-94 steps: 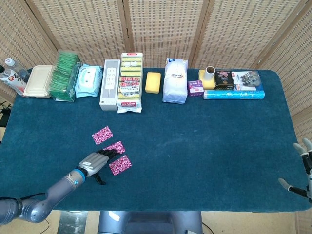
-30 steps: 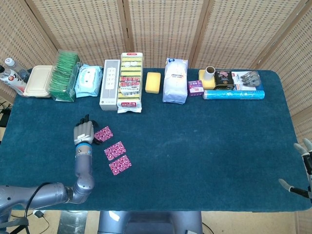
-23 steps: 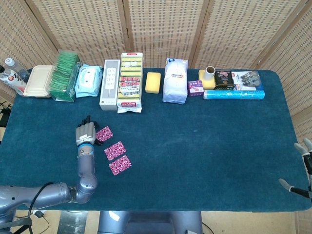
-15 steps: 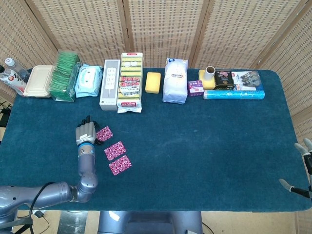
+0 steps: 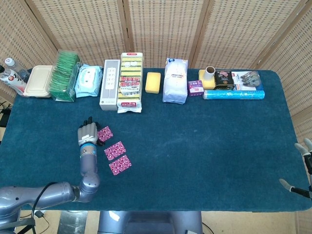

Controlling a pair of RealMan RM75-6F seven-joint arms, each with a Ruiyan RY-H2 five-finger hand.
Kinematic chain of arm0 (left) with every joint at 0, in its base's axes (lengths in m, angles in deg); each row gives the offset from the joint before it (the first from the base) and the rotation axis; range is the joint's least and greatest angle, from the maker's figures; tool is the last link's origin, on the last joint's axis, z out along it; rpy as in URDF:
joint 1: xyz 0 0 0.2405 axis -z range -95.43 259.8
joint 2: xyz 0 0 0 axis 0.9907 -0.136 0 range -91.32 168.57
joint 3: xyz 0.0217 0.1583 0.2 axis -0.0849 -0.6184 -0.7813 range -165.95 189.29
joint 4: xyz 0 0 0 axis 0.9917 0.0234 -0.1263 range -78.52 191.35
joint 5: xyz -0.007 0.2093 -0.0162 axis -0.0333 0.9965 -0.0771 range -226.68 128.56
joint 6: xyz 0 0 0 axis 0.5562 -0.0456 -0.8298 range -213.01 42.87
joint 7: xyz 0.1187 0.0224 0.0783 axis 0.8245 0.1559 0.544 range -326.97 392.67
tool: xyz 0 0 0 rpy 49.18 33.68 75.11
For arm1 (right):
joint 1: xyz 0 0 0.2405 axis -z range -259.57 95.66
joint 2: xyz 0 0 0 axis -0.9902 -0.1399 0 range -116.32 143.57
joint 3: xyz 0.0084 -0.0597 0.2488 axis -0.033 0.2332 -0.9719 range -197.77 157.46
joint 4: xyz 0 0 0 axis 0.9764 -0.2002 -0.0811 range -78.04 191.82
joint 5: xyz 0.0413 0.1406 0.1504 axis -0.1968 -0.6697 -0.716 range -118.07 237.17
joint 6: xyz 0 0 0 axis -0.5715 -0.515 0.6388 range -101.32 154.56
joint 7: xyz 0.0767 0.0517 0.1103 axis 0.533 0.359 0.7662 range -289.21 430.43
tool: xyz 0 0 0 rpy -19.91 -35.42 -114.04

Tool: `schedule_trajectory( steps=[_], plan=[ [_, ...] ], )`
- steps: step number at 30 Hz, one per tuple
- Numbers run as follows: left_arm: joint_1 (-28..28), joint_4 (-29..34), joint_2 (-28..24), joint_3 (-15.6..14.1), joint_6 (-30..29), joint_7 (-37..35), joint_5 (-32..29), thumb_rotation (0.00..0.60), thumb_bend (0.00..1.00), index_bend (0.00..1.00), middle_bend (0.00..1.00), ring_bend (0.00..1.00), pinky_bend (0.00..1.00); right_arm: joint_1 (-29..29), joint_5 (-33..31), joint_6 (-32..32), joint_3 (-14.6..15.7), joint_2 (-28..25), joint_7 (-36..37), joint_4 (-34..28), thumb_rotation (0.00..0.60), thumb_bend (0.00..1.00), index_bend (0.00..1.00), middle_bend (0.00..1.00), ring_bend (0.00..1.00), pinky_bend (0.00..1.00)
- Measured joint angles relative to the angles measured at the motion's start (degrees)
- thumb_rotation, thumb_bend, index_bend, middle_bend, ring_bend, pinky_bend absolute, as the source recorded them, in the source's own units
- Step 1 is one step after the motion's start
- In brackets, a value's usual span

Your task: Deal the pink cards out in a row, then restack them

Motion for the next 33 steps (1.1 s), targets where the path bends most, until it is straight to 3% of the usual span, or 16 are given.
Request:
schedule_trajectory(
  steps=[18, 25, 33],
  plan=[
    [-0.2, -2.6, 2.4, 1.4, -0.3, 1.9, 0.1, 0.6, 0.2, 0.32, 0.0, 0.0, 0.13, 0.0, 0.0, -0.1, -0.1, -0.1, 0.4, 0.2, 0.6, 0.0, 0.09, 0.0, 0.0, 0.0],
    [-0.4, -3.0, 2.9, 1.6, -0.7, 2.2, 0.6, 0.6, 0.22, 0.43, 0.0, 0.0, 0.14, 0.1, 0.0, -0.2, 0.0, -0.1, 0.7, 0.3, 0.6, 0.0, 0.09, 0.0, 0.0, 0.0],
    [-0.6, -3.1, 3.4, 1.7, -1.5, 2.3, 2.2, 0.6, 0.22, 0.47, 0.0, 0.0, 0.16, 0.1, 0.0, -0.3, -0.1, -0.1, 1.0, 0.5, 0.6, 0.0, 0.09, 0.0, 0.0, 0.0]
  ],
)
